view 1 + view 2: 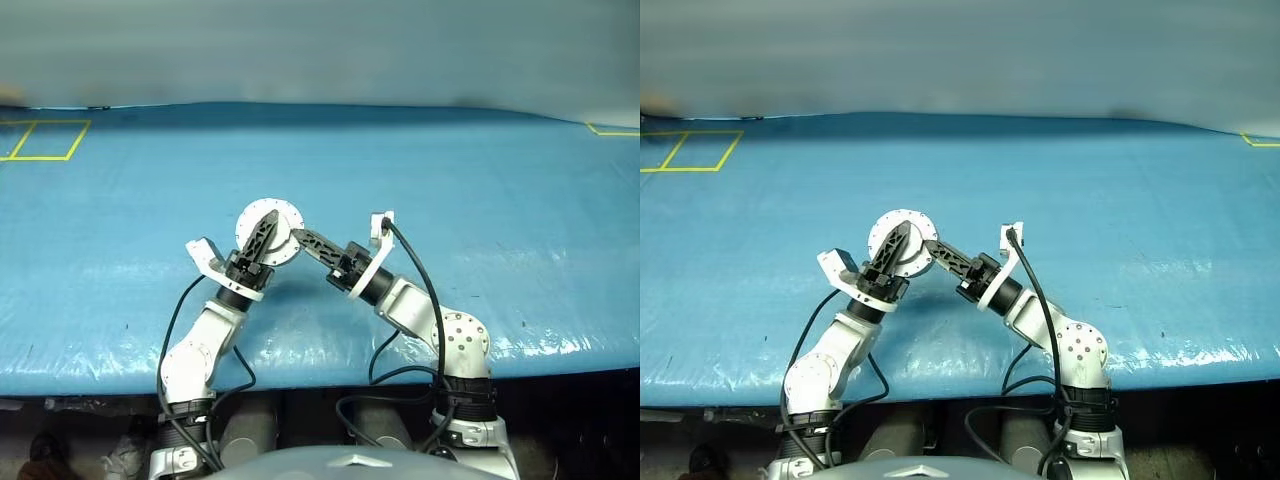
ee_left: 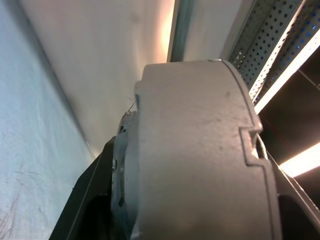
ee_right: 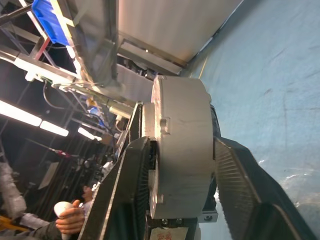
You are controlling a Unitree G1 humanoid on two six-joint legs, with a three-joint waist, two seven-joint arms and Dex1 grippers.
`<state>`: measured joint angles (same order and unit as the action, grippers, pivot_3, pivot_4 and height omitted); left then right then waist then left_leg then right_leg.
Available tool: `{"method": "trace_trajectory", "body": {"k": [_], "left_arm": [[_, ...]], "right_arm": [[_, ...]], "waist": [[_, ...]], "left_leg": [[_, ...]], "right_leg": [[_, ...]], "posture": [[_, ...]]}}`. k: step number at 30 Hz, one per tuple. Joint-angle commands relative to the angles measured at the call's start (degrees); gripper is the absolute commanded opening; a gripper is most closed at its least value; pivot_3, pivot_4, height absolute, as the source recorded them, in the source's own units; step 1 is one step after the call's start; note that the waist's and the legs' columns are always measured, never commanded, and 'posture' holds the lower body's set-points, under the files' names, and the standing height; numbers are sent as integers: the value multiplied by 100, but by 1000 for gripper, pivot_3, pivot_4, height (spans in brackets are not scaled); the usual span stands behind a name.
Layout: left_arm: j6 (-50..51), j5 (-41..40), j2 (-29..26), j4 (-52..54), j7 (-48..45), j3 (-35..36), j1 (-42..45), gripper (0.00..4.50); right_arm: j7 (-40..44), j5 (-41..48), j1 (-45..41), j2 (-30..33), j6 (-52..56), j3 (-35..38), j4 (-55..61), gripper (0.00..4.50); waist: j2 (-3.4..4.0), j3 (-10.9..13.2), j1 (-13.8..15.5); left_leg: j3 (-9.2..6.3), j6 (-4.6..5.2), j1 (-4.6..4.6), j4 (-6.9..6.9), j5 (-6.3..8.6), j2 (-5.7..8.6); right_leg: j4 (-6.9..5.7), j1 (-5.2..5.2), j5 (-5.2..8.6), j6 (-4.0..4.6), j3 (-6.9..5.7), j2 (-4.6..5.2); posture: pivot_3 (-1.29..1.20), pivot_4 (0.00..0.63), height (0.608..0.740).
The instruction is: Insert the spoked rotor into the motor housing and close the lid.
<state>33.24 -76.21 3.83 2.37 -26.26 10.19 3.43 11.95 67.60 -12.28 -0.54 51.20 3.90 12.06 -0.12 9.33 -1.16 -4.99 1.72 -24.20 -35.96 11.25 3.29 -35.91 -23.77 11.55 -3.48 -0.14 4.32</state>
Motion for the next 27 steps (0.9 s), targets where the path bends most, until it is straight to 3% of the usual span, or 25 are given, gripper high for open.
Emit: {"method": "trace_trajectory", "body": {"k": [1, 2, 6, 11, 14, 21, 27], "left_arm": [[-317, 147, 381, 28, 180, 121, 126, 2423], [-420, 183, 397, -13, 257, 194, 151, 2423], [-987, 452, 387, -206, 538, 501, 246, 2423], [-2398, 1174, 255, -654, 1590, 1314, 786, 2423], [-2843, 1376, -90, -899, 1928, 1813, 1254, 2423], [-3274, 2169, -984, -2042, 2789, 2430, 2237, 2423], [-3660, 2839, -1384, -3292, 3272, 2665, 2788, 2423]], "right_arm": [[-117, -331, -141, -49, -337, -10, 197, 3204], [-171, -463, -156, -52, -409, -20, 182, 3507], [-183, -1018, -192, 60, -628, -113, 87, 3507], [318, -2883, -88, 893, -1466, -1052, 3, 3507], [437, -3536, -34, 1132, -1786, -1387, -99, 3507], [725, -3859, 28, 1081, -1935, -1360, -196, 3507], [1109, -3818, 77, 1063, -1876, -1343, -74, 3507]], "waist": [[0, 0, -4], [0, 0, -5], [0, 0, 3], [-2, 0, 42], [-19, 0, 60], [-64, 19, 57], [-76, 19, 62]], "left_leg": [[1, 0, 0, 0, 0, 0], [1, 0, 1, 0, 0, 0], [0, -1, 1, 0, 0, -1], [2, -3, 1, -4, -2, 2], [4, -3, 1, -7, -2, 3], [-2, -6, 2, -9, -4, 8], [-9, -6, 6, -10, -4, 14]], "right_leg": [[0, -1, -1, 1, 0, 0], [-1, -1, 0, 0, 0, 0], [-2, -1, -1, 0, 0, 0], [-1, 0, -9, 4, 0, 0], [0, 2, -14, -5, 0, 0], [3, 8, -40, -32, 1, -5], [3, 12, -45, -35, 4, -5]], "posture": [[0, 150, 740], [0, 150, 740], [0, 150, 740], [0, 150, 740], [0, 150, 740], [0, 150, 740], [0, 150, 740]]}}
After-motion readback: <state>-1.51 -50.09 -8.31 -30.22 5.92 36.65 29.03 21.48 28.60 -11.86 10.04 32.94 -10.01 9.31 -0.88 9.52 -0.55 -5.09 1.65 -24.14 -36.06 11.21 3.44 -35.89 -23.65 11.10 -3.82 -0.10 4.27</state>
